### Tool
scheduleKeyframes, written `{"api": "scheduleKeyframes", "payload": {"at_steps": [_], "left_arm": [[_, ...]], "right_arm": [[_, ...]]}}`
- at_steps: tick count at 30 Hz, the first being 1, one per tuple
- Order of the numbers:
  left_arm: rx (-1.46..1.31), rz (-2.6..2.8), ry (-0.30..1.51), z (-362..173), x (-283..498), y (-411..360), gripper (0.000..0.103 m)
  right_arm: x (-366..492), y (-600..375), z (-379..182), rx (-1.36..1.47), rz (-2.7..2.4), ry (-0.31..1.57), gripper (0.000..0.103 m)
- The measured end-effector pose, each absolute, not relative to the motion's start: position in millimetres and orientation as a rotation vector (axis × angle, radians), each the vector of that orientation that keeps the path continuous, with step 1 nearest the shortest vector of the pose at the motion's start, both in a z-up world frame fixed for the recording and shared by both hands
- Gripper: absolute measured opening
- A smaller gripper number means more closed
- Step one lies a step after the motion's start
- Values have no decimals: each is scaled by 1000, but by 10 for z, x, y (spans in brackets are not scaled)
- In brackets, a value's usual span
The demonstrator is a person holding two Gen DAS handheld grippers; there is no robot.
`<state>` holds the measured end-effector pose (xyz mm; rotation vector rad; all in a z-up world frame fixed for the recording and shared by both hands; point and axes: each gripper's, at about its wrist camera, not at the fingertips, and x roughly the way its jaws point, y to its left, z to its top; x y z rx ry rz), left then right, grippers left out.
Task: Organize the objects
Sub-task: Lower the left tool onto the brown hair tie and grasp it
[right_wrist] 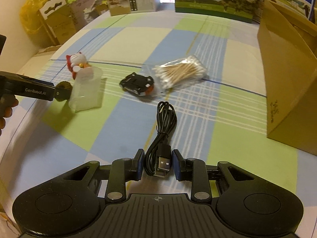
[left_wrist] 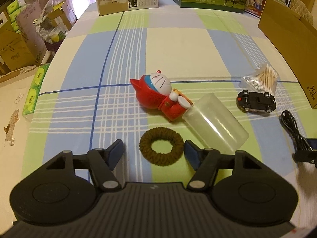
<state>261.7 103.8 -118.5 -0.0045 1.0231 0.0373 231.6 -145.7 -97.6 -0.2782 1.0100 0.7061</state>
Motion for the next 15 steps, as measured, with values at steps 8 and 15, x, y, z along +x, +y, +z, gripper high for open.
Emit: {"api": "scheduleKeyframes", "payload": {"at_steps": [8,15], "left_arm": [[-4,12,1007,-1183,2616,1017,44],[-10,4,1014,-1148,2506,992,27]], "right_arm": [[2339,-1488,-974,-273,692,1006,27],[2332,-1494,-981,-276,696,998,27]]}}
